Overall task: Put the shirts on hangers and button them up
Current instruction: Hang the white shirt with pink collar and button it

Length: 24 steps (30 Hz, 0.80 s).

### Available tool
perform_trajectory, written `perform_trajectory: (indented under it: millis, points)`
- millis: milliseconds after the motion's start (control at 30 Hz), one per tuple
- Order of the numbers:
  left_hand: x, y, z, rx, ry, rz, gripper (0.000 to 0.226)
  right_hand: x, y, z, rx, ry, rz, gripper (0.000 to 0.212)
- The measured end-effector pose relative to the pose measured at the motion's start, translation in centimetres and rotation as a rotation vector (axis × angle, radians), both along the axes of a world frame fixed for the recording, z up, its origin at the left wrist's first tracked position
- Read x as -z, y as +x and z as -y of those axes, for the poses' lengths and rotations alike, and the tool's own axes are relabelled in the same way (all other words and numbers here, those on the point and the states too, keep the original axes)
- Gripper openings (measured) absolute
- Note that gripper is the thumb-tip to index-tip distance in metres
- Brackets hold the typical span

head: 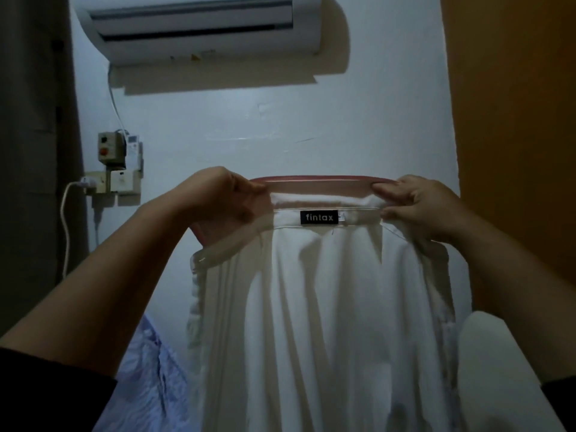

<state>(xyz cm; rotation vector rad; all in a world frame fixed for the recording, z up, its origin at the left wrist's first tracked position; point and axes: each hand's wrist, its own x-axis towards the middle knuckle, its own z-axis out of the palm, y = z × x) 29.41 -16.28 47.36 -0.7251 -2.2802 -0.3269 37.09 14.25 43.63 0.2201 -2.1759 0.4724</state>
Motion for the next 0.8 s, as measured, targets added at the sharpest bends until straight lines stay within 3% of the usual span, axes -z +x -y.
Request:
perform_trajectory:
  millis: [167, 333, 533, 667, 733, 800]
  points:
    - [2.3, -2.9, 0.0, -0.012, 0.011, 0.11, 0.05, 2.8, -2.8, 0.7, -0.079, -0.16, 0.064, 0.046]
    - [10.6, -8.7, -0.8, -0.049, -0.047, 0.403, 0.034, 11.5, -8.0, 0.2, -0.219, -0.465, 0.261, 0.037]
    - [25.1, -16.3, -2.8, -0.112, -0.284, 0.601, 0.044, 26.3, -16.5, -2.7, -0.023, -0.461, 0.591, 0.025]
    - [33.9, -21.2, -4.2, -0.126, -0.363, 0.625, 0.036, 34.8, -21.2, -3.8, 0.064, -0.407, 0.741, 0.022]
    - [37.3, -23.6, -4.8, -0.12, -0.346, 0.625, 0.029, 38.1, -23.6, -4.3, 0.107, -0.424, 0.755, 0.017]
    - [40.2, -26.1, -5.3, -0.094, -0.344, 0.635, 0.026, 41.1, -25.7, -5.1, 0.157, -0.389, 0.723, 0.024]
